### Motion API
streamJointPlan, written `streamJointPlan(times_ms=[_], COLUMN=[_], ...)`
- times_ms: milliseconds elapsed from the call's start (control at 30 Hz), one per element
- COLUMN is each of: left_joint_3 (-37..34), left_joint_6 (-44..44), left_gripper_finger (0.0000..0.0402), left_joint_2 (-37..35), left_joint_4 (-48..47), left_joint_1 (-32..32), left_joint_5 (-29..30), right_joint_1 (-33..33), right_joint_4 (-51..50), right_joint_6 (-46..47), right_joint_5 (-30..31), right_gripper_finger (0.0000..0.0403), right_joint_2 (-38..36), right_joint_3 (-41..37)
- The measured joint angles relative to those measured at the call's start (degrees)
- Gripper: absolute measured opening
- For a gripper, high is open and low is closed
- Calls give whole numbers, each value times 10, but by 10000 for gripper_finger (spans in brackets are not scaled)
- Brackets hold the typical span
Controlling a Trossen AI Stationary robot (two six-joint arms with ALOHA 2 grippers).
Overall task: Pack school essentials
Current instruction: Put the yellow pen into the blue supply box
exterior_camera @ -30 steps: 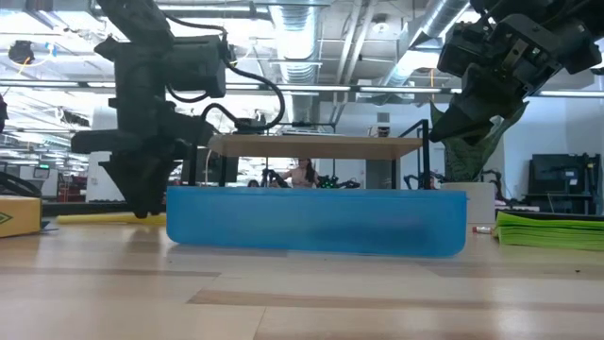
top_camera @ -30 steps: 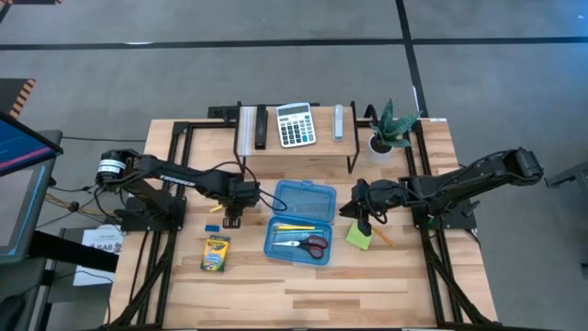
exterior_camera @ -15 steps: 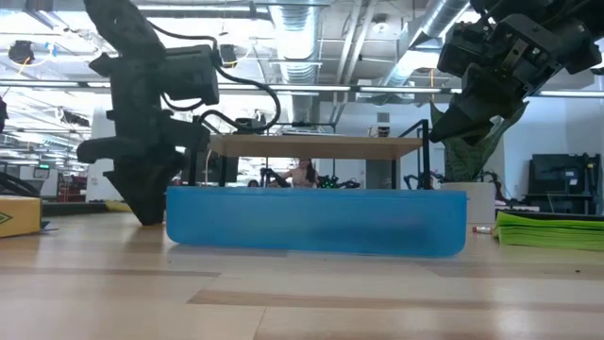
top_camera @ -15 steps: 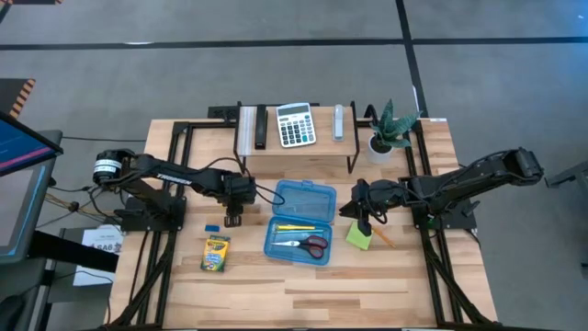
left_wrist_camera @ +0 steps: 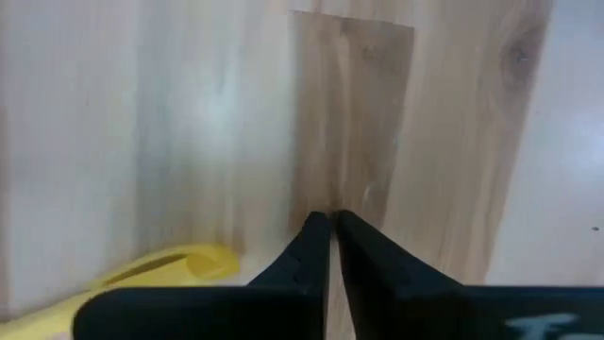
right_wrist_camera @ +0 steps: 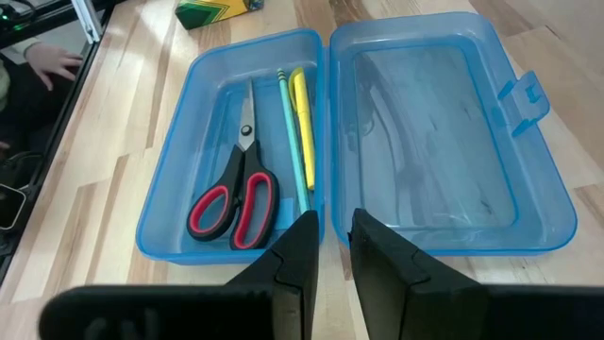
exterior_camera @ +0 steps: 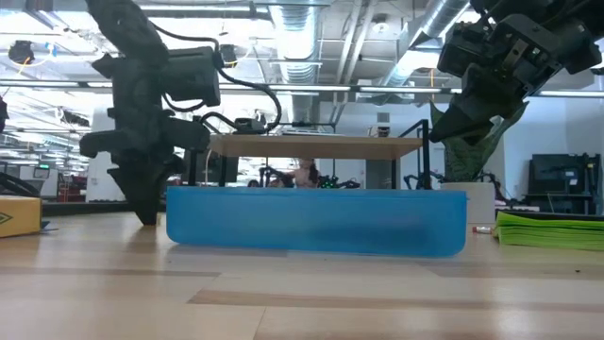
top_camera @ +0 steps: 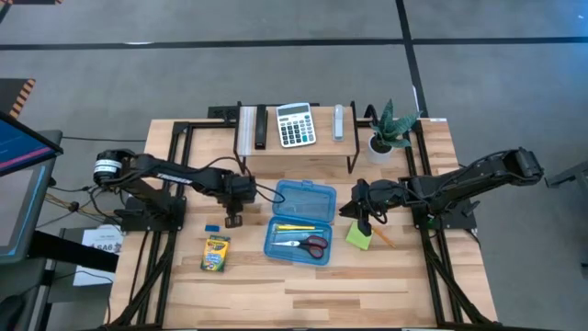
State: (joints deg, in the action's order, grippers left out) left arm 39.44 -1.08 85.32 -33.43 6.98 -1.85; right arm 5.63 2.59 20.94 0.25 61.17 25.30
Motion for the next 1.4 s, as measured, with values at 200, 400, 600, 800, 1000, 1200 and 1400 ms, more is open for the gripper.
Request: streamJointPlan(times_ms=[200,400,600,800,1000,1200,1400], left_joint_3=[15,15,-24,-57,-57,-47,-16], left_joint_6=[-43,-196,-176,-10,79,133,152], left_gripper_finger=[56,113,167,188,190,182,165], left_joint_2=[-109,-175,-163,-122,-64,-28,-44], left_joint_4=[-45,-67,-41,-19,-11,-16,-66], left_joint_1=[-6,-3,-3,-12,2,15,2], left_joint_5=[83,180,166,162,160,151,147], right_joint_1=[0,0,0,0,-1,-1,-1], right_joint_4=[-3,-3,-1,-2,-2,0,0], right_joint_6=[0,0,0,0,0,0,-2], right_joint_5=[0,0,0,0,0,0,0], right_gripper_finger=[88,88,88,88,88,88,88], right_joint_2=[0,0,0,0,0,0,0], right_joint_3=[0,0,0,0,0,0,0])
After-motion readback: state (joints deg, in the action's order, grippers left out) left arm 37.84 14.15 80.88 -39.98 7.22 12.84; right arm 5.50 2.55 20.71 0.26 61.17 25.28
